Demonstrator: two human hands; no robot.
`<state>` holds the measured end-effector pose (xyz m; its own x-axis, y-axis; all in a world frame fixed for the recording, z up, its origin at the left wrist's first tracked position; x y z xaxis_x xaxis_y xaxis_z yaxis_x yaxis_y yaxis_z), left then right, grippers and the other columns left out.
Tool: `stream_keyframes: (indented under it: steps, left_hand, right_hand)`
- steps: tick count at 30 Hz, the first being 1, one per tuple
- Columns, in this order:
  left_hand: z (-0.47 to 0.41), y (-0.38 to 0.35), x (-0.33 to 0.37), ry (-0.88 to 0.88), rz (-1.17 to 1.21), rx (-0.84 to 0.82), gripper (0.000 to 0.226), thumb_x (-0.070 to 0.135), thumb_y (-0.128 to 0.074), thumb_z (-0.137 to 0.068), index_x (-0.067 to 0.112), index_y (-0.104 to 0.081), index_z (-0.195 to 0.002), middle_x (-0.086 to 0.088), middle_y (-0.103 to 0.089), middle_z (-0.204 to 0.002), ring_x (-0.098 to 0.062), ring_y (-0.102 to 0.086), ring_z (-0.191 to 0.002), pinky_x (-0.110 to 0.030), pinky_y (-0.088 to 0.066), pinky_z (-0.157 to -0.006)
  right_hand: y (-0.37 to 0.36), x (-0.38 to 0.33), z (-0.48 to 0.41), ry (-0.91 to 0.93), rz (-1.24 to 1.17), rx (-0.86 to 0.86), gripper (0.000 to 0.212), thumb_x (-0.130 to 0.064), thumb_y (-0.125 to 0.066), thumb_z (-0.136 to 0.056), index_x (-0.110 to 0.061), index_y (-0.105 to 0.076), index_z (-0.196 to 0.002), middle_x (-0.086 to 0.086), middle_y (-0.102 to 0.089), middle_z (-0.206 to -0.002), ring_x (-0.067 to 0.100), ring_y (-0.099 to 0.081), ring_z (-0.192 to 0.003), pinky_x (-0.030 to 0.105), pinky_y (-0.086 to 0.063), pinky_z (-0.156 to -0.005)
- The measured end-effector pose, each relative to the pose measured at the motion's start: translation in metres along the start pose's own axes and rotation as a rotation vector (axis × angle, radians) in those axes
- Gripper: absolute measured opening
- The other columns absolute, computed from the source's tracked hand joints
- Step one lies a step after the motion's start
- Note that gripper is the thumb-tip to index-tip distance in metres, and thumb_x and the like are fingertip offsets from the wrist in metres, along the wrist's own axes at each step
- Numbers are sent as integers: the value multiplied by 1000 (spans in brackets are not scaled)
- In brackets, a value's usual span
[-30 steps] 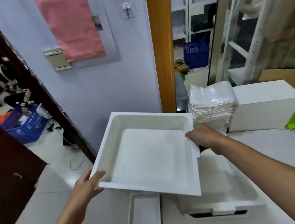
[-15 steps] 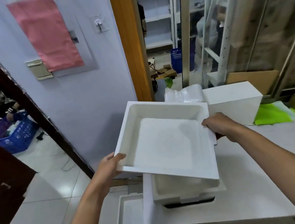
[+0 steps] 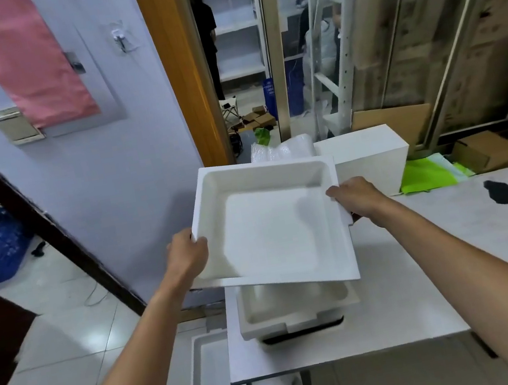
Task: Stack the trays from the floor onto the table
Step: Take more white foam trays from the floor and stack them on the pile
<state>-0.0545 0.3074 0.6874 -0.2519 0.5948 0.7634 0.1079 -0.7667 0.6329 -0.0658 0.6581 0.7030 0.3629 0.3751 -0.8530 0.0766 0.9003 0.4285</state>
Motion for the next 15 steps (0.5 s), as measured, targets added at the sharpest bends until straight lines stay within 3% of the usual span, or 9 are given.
stream_keyframes:
  steps: [2,4,7,11,15]
  left_hand:
    - [2,-3,0,18,14,14,19,9,-50,-92,4,-68,-99,-13,-69,-92,-34,-64,-89,-29,-44,-65]
    - [4,-7,2,23,30,19,18,9,-51,-93,4,-67,-100,-13,-68,-94,-32,-64,-87,-29,-44,-67]
    - [6,-8,6,7,36,5,15,12,-53,-95,9,-66,-100,-10,-68,-95,-28,-62,-84,-29,-44,-66]
    - [0,-2,15,-30,70,-22,16,20,-58,-96,16,-69,-107,-3,-71,-98,-25,-66,-90,-34,-50,-76]
    - [1,-2,15,-29,99,-110,17,21,-63,-95,14,-70,-109,0,-71,-100,-14,-64,-83,-27,-46,-65]
  right_hand:
    - [-3,6,0,8,13,3,19,-24,-56,-91,-8,-62,-83,8,-67,-83,25,-67,-69,30,-56,-55]
    - [-6,12,0,12,29,7,19,-26,-55,-91,-8,-63,-90,6,-69,-86,23,-68,-70,29,-54,-54]
    - [-5,18,1,14,77,83,23,-31,-55,-90,-10,-56,-100,4,-65,-82,21,-58,-58,26,-43,-48]
    - [1,19,2,28,49,137,18,-29,-54,-89,-16,-56,-102,3,-61,-83,18,-53,-57,24,-37,-46]
    - [14,11,-1,62,54,163,21,-29,-55,-90,-18,-59,-107,6,-62,-93,18,-53,-64,23,-36,-49]
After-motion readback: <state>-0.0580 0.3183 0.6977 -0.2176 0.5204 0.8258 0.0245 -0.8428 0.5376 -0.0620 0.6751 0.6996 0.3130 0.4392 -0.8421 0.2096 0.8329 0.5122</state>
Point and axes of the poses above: each hand's wrist, its own z-axis away from the middle knuckle, its own y-axis out of the back of the hand, x = y × z, the point moved 3 cm from there along -z, towards the middle knuckle
